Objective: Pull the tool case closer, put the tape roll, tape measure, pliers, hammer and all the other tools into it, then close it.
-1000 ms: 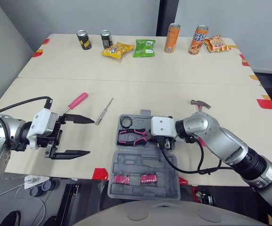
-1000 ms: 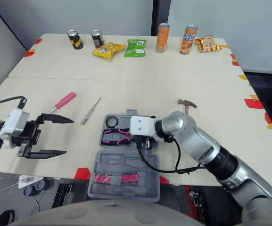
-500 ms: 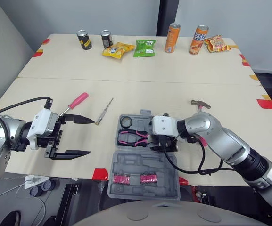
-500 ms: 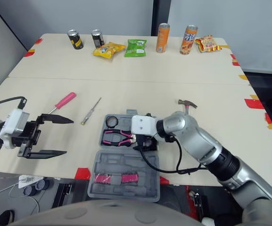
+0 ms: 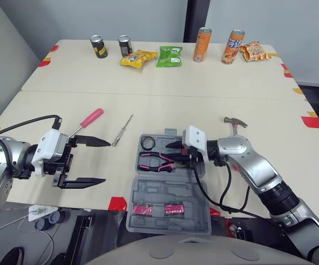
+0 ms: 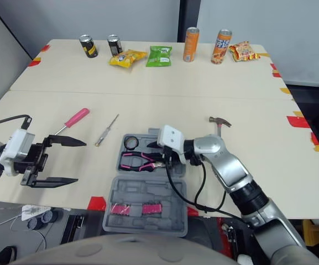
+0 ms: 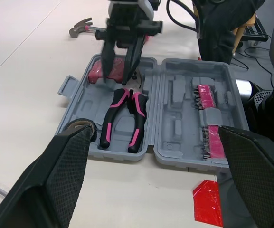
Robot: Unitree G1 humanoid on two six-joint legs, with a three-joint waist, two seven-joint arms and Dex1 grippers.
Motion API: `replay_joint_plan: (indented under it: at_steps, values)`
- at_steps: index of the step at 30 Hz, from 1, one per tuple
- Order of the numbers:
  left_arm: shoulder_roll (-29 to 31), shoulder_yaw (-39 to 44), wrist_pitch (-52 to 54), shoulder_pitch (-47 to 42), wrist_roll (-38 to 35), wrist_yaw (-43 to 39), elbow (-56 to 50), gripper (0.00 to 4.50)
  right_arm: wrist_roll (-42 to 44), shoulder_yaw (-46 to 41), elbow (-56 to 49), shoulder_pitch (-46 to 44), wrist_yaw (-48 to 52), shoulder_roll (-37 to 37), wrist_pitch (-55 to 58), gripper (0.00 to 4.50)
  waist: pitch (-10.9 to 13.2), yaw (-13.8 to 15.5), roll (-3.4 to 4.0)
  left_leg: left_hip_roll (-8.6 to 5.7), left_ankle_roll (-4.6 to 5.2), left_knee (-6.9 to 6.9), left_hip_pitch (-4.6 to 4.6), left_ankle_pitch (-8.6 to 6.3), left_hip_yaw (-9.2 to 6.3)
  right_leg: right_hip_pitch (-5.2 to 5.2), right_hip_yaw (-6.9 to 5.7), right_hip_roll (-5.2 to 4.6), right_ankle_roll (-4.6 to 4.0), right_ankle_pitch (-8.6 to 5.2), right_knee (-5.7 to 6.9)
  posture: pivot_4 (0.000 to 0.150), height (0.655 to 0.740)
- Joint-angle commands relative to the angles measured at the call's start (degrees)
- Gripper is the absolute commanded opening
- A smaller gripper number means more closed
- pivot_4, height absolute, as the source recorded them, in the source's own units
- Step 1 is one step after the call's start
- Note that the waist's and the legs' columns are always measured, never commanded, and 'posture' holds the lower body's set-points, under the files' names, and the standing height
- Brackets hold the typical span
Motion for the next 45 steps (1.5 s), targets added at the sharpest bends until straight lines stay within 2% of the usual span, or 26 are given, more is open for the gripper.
replay_joint_plan:
  at_steps: [1,11,17,26,32,41,45]
  values:
    - [0.1,1.0,-0.7,0.0,-0.2,-0.8,-0.5,4.5,0.0,-0.1,2.2,0.0,1.3,0.8,-5.0,0.05,0.0,-0.1,0.0,0.0,0.0,0.0,0.01,0.0,0.0,0.0,0.01,0.0,0.0,0.0,0.01,0.15,0.74]
    - [0.0,1.0,-0.8,-0.2,-0.2,-0.6,-0.5,4.5,-2.7,1.3,9.8,-1.4,2.1,3.3,-10.0,0.05,0.0,-0.1,0.0,0.01,0.0,0.02,0.0,0.0,-0.01,0.0,-0.02,0.0,-0.01,-0.01,0.03,0.15,0.74]
    - [-0.2,1.0,-0.7,0.4,-0.1,-0.2,-0.9,4.5,-9.4,3.9,17.5,-2.1,-0.1,2.1,-10.1,0.05,-0.2,-0.4,-0.08,0.01,0.0,0.02,0.04,0.0,-0.02,0.03,-0.02,0.0,-0.01,-0.01,0.05,0.15,0.74]
    - [-0.3,1.0,-0.6,1.4,0.2,0.5,-0.9,4.5,-17.7,11.3,24.5,-1.9,0.6,-2.2,-10.2,0.05,-2.3,-0.7,0.02,0.02,-0.03,0.0,0.2,-0.02,-0.1,0.36,-0.13,-0.05,-0.02,-0.01,-0.2,0.15,0.74]
    - [-1.0,0.2,-1.1,1.6,1.2,1.0,-0.4,4.5,-22.0,15.2,27.7,-2.3,-0.5,-2.7,-11.8,0.05,-3.2,-0.9,0.09,0.03,-0.17,-0.31,0.99,-0.12,-0.12,1.12,-0.22,-0.13,-0.03,-0.02,-0.57,0.15,0.74]
    - [-1.6,0.0,-1.1,1.6,1.9,1.0,0.0,4.5,-23.5,17.8,31.2,-2.9,-1.4,-2.1,-13.8,0.05,-3.6,-1.4,0.22,0.05,-0.28,-0.51,1.28,-0.24,-0.08,1.33,-0.27,-0.21,-0.1,-0.06,-0.68,0.15,0.74]
    - [-1.7,0.1,-1.2,1.9,2.1,1.0,0.1,4.5,-20.9,15.6,30.2,-2.4,-2.6,-1.1,-15.2,0.05,-3.6,-1.5,0.22,0.07,-0.33,-0.57,1.28,-0.3,-0.07,1.33,-0.3,-0.22,-0.12,-0.07,-0.74,0.15,0.74]
